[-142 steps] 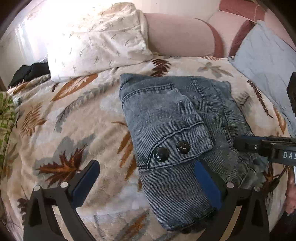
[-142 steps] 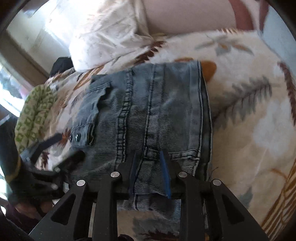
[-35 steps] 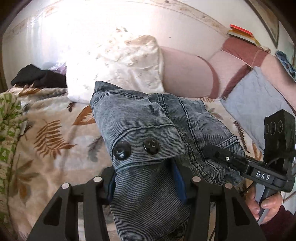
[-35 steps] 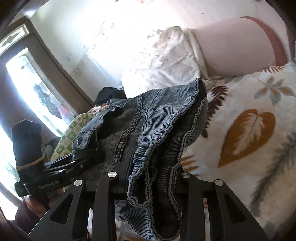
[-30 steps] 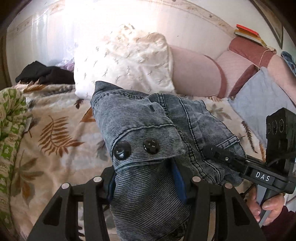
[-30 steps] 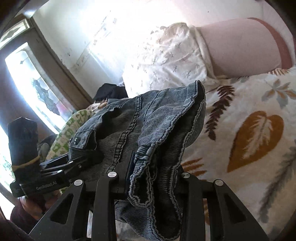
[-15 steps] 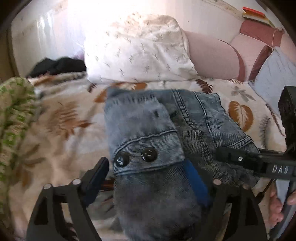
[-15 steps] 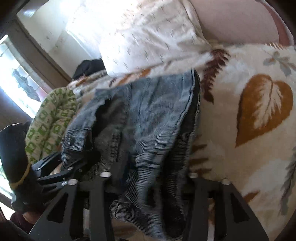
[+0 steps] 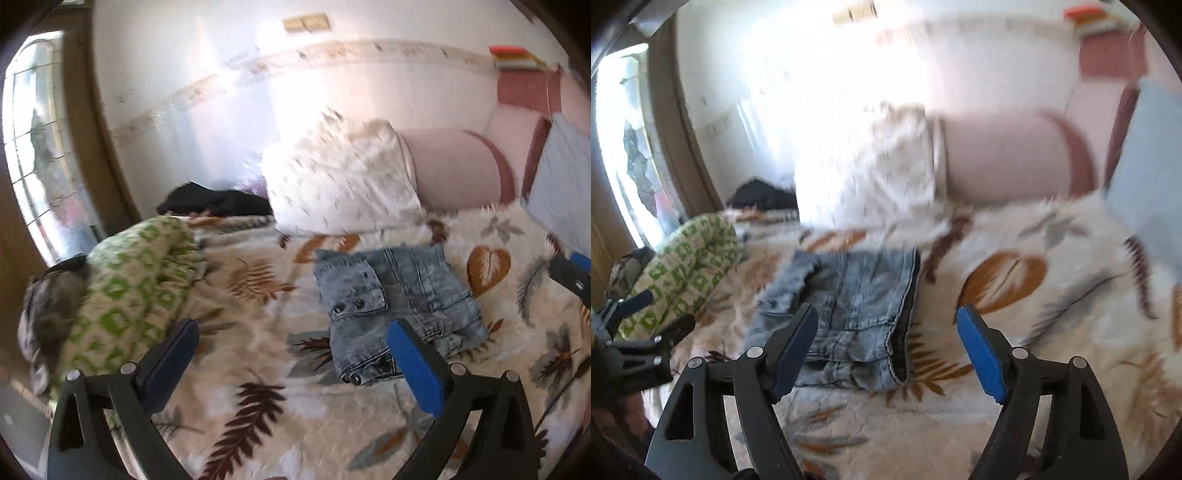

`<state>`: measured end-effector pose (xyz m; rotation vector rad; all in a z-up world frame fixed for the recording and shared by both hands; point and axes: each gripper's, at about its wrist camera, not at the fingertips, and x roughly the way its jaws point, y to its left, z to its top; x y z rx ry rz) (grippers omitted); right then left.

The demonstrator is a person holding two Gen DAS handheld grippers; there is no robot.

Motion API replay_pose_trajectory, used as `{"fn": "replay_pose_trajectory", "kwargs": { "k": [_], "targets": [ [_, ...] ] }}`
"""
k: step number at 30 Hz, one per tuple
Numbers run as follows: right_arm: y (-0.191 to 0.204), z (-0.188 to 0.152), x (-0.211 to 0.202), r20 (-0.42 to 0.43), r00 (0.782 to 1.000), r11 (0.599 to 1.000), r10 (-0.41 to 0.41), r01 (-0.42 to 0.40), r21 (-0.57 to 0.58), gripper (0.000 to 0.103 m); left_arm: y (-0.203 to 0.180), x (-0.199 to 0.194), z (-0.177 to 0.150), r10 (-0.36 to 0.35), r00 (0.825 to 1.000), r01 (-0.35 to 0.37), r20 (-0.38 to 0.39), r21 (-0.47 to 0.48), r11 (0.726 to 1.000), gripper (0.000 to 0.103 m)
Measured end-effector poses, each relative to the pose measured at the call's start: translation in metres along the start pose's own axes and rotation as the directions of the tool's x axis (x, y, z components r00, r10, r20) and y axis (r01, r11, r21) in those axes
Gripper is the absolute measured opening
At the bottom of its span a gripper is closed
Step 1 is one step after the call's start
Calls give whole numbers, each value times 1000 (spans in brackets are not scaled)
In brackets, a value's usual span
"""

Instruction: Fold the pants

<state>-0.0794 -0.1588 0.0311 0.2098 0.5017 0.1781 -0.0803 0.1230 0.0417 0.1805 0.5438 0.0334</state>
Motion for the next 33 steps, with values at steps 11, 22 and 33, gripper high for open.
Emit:
{"fn": "replay_pose_trajectory", "kwargs": {
  "k": [11,22,33],
  "targets": [
    [70,7,-131,304,953,988,-6,52,-144,90,24,-89,9,-27,988,39,149,-82,996,103],
    [104,6,-176,483,875,986,-10,88,-139,97,42,-111,2,10,985,11,170,-124,992,103],
    [124,-9,-162,429,903,982,34,49,-182,98,46,-103,-7,49,988,-31,146,-125,992,103]
  ]
}}
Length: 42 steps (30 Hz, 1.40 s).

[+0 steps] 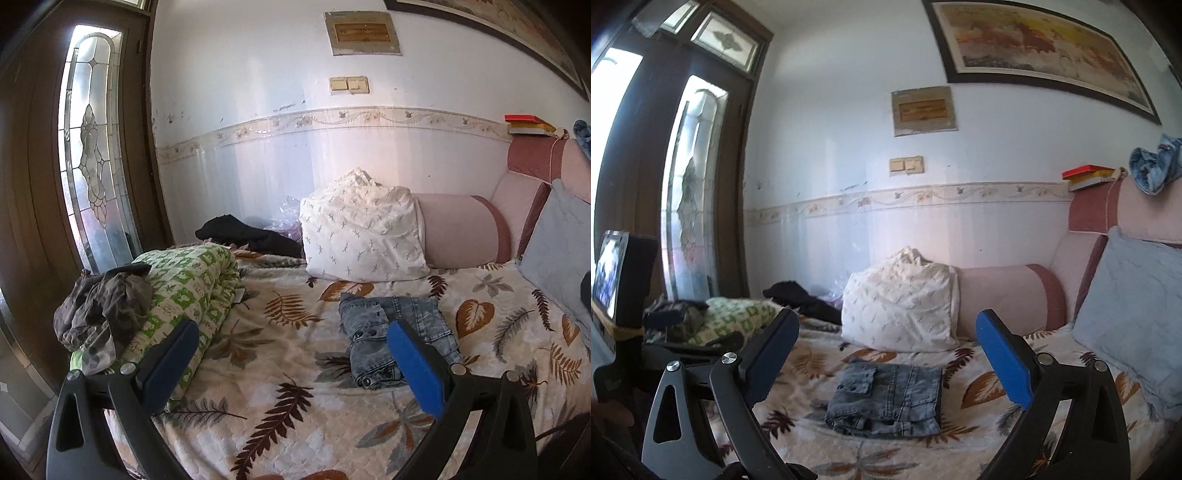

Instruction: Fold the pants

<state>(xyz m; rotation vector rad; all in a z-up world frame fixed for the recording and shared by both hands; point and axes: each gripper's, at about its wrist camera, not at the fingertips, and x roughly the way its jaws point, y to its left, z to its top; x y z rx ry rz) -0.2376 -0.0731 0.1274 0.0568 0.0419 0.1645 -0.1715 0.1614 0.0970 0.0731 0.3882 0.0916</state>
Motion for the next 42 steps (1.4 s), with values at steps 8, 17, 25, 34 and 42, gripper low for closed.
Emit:
{"fn": "replay_pose_trajectory", "kwargs": {
  "k": [8,17,25,34,42],
  "targets": [
    [12,-20,13,-75,997,999,34,-36,-22,98,1,22,-14,26,998,-26,-50,10,1000,103],
    [11,-37,28,-136,990,999,32,-35,-17,98,3,39,-26,36,995,-35,-92,4,999,103],
    [13,-41,33,-154,988,999,30,-32,-15,98,5,45,-29,37,994,-37,-106,1,999,103],
    [14,-41,35,-154,987,999,39,-43,-21,98,6,45,-29,34,994,-34,-106,-1,999,103],
    [15,-40,35,-154,987,999,37,-41,-25,98,5,40,-27,38,995,-37,-94,5,999,103]
  ]
}}
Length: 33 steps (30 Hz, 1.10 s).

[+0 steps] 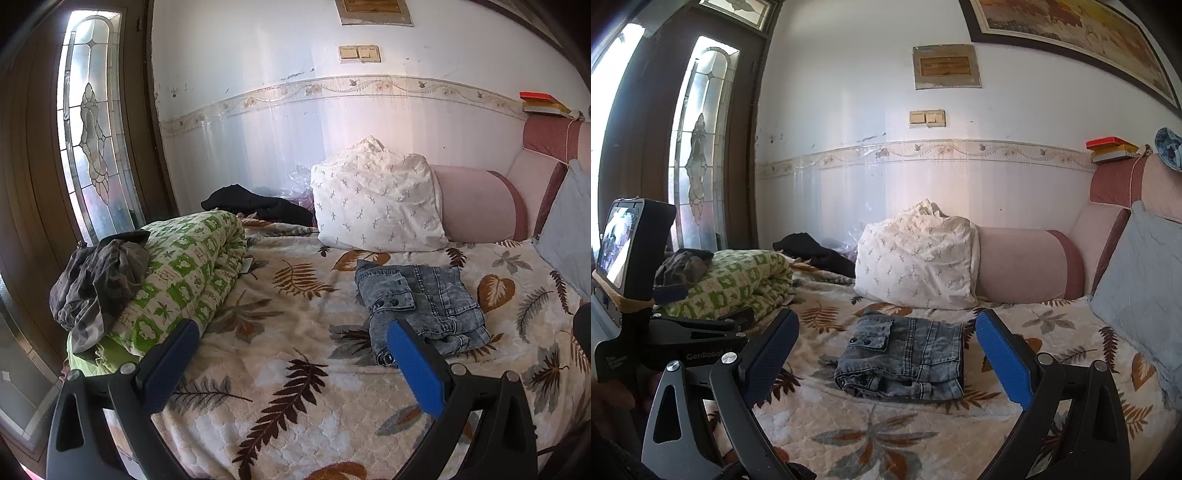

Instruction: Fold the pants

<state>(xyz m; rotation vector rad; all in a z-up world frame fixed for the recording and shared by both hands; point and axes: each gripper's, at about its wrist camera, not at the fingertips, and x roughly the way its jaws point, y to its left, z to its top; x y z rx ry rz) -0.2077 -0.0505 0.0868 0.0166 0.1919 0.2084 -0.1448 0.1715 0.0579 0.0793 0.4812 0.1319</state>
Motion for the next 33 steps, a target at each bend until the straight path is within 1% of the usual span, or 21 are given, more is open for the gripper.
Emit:
{"fn": "replay_pose_trajectory", "kwargs": {
  "k": [19,33],
  "targets": [
    [-5,5,-2,17,1000,1000,-4,3,10,98,1,-11,4,8,1000,-8,18,-3,1000,103],
    [-2,3,0,3,1000,1000,-8,8,3,98,2,-12,3,13,1000,-13,14,-6,1000,103]
  ]
}}
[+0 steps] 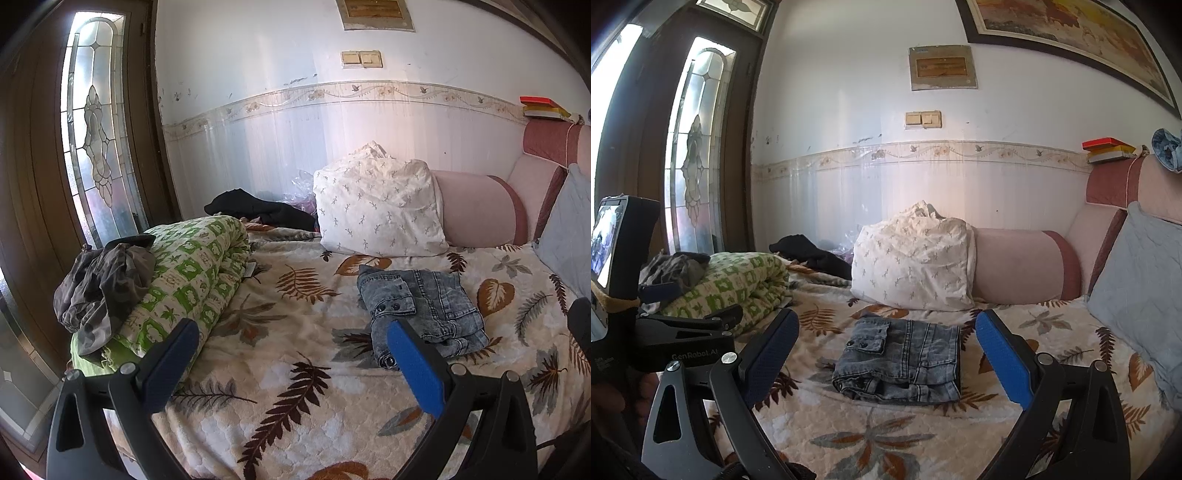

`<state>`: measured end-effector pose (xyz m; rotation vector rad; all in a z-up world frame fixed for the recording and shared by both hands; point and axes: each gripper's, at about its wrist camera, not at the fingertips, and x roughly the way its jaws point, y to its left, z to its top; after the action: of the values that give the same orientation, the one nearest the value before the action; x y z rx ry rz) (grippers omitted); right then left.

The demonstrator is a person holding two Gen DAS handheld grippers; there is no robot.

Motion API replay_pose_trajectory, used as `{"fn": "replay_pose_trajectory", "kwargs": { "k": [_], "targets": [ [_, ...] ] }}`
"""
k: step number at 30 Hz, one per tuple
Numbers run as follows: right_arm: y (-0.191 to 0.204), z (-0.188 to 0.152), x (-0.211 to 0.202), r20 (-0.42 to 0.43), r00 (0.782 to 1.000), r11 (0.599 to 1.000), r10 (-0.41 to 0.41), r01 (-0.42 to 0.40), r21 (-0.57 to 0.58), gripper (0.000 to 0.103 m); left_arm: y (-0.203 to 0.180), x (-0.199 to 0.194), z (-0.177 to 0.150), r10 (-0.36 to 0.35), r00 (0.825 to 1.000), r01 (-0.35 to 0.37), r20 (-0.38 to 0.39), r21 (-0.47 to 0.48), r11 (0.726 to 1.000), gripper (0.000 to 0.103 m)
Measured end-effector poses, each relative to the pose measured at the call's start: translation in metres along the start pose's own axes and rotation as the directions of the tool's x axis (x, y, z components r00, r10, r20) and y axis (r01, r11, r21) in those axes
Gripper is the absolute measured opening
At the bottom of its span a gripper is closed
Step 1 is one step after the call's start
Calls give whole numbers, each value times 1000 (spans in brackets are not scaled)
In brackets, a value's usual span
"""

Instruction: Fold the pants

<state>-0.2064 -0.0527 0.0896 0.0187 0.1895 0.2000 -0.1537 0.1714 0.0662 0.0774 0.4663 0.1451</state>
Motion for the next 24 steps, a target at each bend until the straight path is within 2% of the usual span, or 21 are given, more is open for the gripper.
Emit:
{"fn": "replay_pose_trajectory", "kwargs": {
  "k": [24],
  "targets": [
    [1,-5,5,-16,1000,1000,0,0,-1,98,-3,2,-8,3,1000,-3,-6,-13,1000,103]
  ]
}}
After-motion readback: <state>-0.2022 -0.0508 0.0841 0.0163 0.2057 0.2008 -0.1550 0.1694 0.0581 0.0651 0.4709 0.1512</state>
